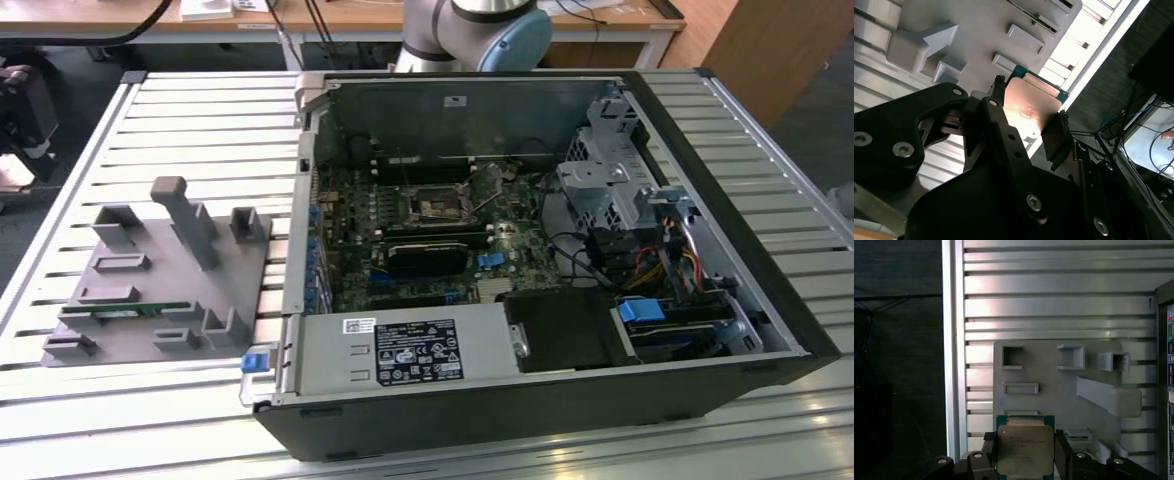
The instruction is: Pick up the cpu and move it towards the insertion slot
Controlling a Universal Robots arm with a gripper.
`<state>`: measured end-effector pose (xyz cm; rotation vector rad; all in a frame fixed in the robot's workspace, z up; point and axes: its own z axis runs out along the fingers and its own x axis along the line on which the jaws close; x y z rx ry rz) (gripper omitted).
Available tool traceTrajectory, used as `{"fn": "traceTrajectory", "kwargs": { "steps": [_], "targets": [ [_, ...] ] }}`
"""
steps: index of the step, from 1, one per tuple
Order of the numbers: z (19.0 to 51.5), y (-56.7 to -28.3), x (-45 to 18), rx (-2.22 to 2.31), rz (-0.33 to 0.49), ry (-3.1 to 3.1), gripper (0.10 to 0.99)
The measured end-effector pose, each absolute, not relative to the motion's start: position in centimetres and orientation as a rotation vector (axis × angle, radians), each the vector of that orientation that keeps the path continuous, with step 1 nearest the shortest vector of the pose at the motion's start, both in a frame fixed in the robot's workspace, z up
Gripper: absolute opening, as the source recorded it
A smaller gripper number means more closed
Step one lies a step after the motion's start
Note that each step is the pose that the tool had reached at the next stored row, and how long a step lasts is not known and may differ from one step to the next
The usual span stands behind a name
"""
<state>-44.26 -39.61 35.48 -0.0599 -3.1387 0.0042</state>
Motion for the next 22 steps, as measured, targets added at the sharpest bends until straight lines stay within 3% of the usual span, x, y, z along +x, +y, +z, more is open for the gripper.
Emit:
{"fn": "traceTrajectory", "kwargs": {
  "steps": [22],
  "targets": [
    [39.8,-39.4,-44.3,-0.06,0.004,-3.139,0.541]
  ]
}}
